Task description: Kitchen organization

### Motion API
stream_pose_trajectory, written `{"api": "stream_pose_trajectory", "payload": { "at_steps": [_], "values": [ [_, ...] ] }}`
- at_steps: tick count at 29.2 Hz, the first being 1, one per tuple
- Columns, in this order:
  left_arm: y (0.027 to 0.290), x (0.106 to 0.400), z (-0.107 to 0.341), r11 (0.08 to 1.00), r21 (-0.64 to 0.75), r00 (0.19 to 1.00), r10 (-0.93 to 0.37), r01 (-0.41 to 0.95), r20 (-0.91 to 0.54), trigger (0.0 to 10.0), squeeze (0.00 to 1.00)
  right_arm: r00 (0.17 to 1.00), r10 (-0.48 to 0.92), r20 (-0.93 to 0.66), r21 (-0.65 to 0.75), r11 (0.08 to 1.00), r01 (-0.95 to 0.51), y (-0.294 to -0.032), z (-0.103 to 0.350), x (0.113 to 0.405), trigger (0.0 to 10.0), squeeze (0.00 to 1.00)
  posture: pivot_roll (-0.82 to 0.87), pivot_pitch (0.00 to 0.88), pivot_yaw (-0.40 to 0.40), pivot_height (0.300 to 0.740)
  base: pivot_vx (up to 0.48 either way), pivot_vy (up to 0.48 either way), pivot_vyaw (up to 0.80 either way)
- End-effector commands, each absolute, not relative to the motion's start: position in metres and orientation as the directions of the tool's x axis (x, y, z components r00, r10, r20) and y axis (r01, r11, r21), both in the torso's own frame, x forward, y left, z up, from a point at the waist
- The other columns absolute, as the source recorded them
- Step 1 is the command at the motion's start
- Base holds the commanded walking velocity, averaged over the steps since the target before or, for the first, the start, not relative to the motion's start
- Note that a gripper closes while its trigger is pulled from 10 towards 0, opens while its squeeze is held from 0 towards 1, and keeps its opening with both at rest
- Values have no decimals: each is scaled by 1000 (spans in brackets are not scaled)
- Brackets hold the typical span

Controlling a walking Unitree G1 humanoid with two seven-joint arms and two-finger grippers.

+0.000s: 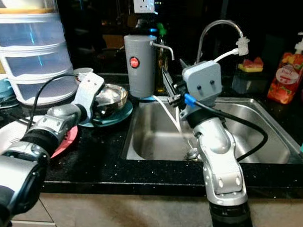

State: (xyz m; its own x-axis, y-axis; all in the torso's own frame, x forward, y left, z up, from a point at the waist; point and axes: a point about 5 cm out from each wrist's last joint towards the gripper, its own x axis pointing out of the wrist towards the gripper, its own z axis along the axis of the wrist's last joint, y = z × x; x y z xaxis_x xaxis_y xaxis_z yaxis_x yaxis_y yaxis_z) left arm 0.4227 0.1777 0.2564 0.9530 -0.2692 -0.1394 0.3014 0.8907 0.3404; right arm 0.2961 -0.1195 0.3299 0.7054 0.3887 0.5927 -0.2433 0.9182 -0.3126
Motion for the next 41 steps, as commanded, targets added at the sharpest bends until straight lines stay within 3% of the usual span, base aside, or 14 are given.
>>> {"api": "stream_pose_trajectory", "payload": {
  "at_steps": [1, 6, 9, 10, 11, 12, 13, 14, 30, 31, 32, 37, 39, 41],
  "values": [
    [180, 422, 250, 859, 384, 939, -280, 338, -199, 10000, 0, 704, 373, 604, -282, 927, -249, -121, 330, 292, 10000, 0, -62, 88, 7, 740, 0, 0, 0],
    [177, 422, 242, 843, 423, 939, -257, 333, -228, 10000, 0, 707, 366, 605, -274, 930, -246, -120, 330, 292, 10000, 0, -78, 95, 15, 740, 0, 0, 0],
    [174, 422, 239, 766, 541, 936, -244, 346, -253, 9686, 0, 710, 356, 608, -269, 933, -237, -121, 331, 291, 10000, 0, -92, 99, 24, 740, 0, 0, 0],
    [172, 422, 238, 726, 586, 932, -247, 360, -265, 8039, 0, 711, 351, 609, -267, 935, -233, -122, 331, 291, 10000, 0, -92, 99, 24, 740, 0, 0, 0],
    [170, 422, 238, 701, 611, 930, -250, 367, -271, 7333, 0, 713, 344, 610, -264, 938, -226, -123, 331, 290, 10000, 0, -94, 98, 27, 740, 0, 0, 0],
    [168, 422, 238, 687, 625, 929, -253, 370, -271, 2627, 0, 716, 337, 611, -261, 940, -220, -124, 331, 290, 10000, 0, -95, 98, 29, 740, 0, 0, 0],
    [167, 422, 239, 680, 632, 928, -255, 371, -270, 2627, 0, 718, 333, 611, -260, 941, -216, -125, 331, 290, 10000, 0, -95, 98, 29, 740, 0, 0, 0],
    [167, 423, 241, 683, 636, 933, -248, 359, -260, 0, 0, 719, 330, 612, -258, 942, -212, -126, 331, 290, 10000, 0, -97, 92, 32, 740, 0, 0, 0],
    [166, 425, 265, 635, 742, 971, -222, 213, -89, 0, 0, 717, 317, 621, -242, 947, -209, -125, 332, 291, 10000, 0, -77, 69, 22, 740, 0, 0, 0],
    [161, 425, 271, 621, 762, 970, -240, 183, -38, 6863, 0, 716, 317, 622, -240, 948, -210, -125, 333, 292, 10000, 0, -77, 69, 22, 740, 0, 0, 0],
    [153, 425, 280, 611, 775, 959, -283, 160, 25, 10000, 0, 716, 314, 624, -237, 949, -210, -125, 333, 292, 10000, 0, -73, 66, 17, 740, 0, 0, 0],
    [118, 416, 306, 584, 799, 857, -478, 143, 196, 10000, 0, 710, 319, 628, -238, 947, -215, -124, 335, 294, 10000, 0, -64, 62, 7, 740, 0, 0, 0],
    [118, 416, 306, 584, 799, 857, -478, 143, 196, 10000, 0, 710, 319, 628, -238, 947, -215, -124, 335, 294, 10000, 0, -64, 62, 7, 740, 0, 0, 0],
    [93, 405, 307, 501, 848, 753, -623, 176, 212, 10000, 0, 715, 357, 601, -280, 932, -231, -122, 335, 295, 10000, 0, -63, 60, 6, 740, 0, 0, 0]
  ]
}}
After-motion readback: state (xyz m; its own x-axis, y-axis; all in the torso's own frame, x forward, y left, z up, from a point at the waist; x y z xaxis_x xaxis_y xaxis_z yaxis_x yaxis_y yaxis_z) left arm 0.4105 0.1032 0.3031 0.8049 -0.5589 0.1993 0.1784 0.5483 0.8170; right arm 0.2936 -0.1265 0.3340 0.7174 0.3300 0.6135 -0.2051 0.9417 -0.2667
